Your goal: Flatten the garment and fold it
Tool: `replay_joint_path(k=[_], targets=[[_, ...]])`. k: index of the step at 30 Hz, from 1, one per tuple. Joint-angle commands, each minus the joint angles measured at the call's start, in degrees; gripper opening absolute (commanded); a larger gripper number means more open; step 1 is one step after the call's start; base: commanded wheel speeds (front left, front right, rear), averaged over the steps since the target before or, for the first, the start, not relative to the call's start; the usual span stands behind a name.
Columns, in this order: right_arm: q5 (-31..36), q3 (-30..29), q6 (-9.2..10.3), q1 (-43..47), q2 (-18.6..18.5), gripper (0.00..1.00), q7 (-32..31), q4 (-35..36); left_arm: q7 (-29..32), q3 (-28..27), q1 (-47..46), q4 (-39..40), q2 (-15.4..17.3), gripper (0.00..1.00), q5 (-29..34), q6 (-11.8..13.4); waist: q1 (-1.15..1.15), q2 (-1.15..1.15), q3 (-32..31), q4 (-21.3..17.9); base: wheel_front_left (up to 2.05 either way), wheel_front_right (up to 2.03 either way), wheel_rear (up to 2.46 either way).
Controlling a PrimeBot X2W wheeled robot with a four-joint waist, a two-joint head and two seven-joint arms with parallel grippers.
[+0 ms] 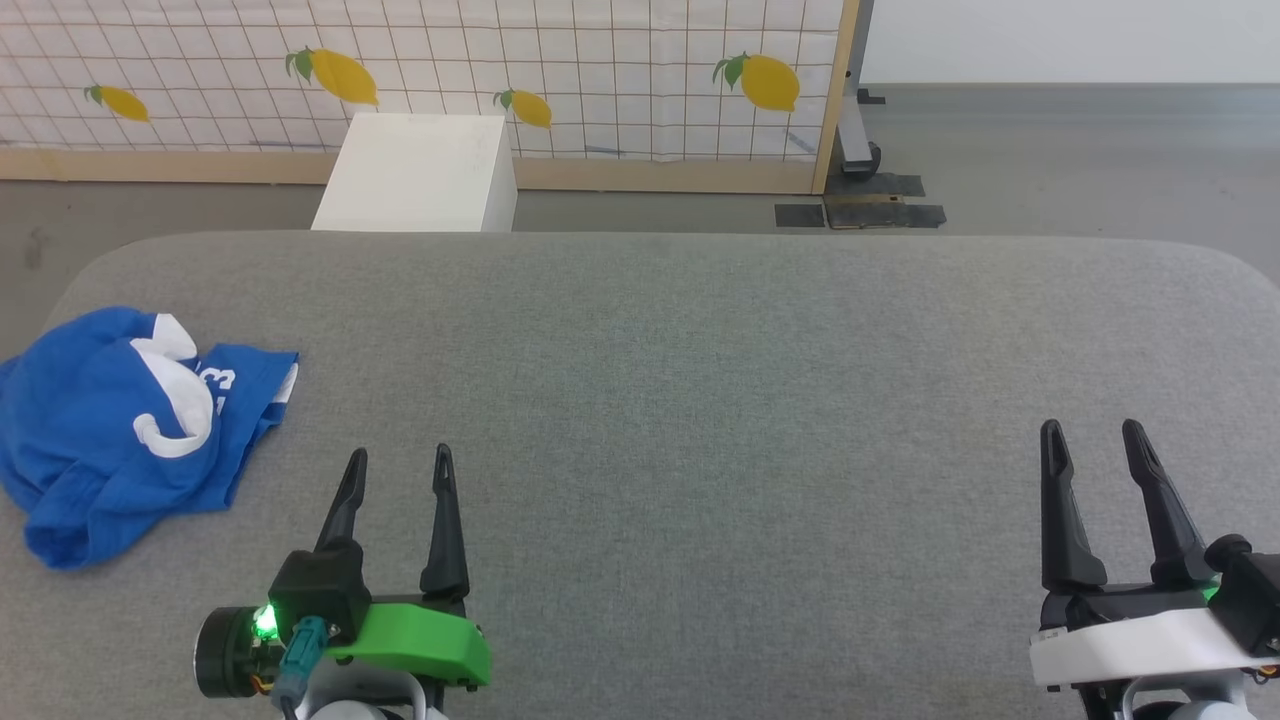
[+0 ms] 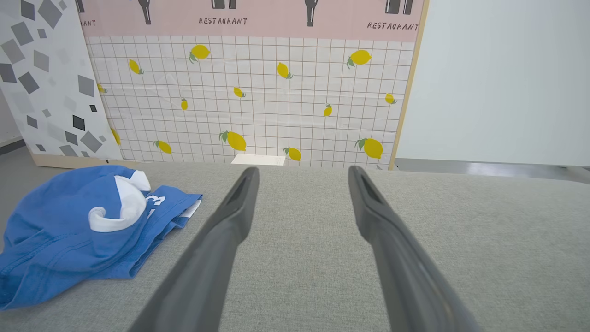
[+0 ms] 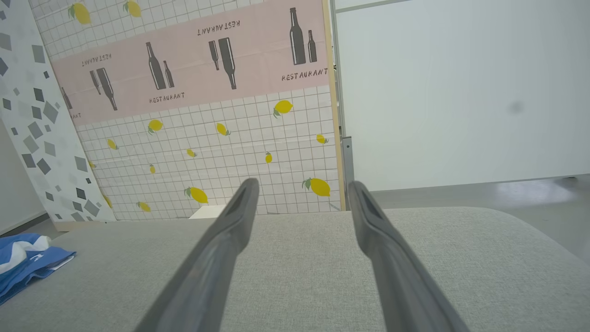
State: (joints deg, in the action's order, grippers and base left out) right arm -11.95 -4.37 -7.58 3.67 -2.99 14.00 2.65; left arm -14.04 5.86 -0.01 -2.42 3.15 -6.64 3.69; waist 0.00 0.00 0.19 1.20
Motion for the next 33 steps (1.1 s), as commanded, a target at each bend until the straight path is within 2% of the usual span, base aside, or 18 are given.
replay_joint_path(k=[1, 9, 33], targets=[[0.3, 0.0, 0.08, 0.8, 0.1, 1.0, 0.7, -0.1, -0.7, 0.1, -0.1, -0.1, -0.3, 1.0, -0.6, 0.5, 0.0, 0.0, 0.1, 0.0, 0.0, 0.0, 0.0], [3.3, -0.2, 0.09, 0.8, 0.1, 1.0, 1.0, -1.0, -1.0, 0.2, -0.2, -0.6, -0.3, 1.0, -0.2, 0.9, 0.0, 0.0, 0.3, 0.1, 0.0, 0.0, 0.0], [4.4, 0.2, 0.09, 0.8, 0.1, 1.0, 1.0, -2.3, -1.0, 0.2, -0.4, -1.7, -0.3, 1.0, 0.1, 1.4, 0.0, 0.0, 0.3, 0.5, 0.0, 0.0, 0.0]])
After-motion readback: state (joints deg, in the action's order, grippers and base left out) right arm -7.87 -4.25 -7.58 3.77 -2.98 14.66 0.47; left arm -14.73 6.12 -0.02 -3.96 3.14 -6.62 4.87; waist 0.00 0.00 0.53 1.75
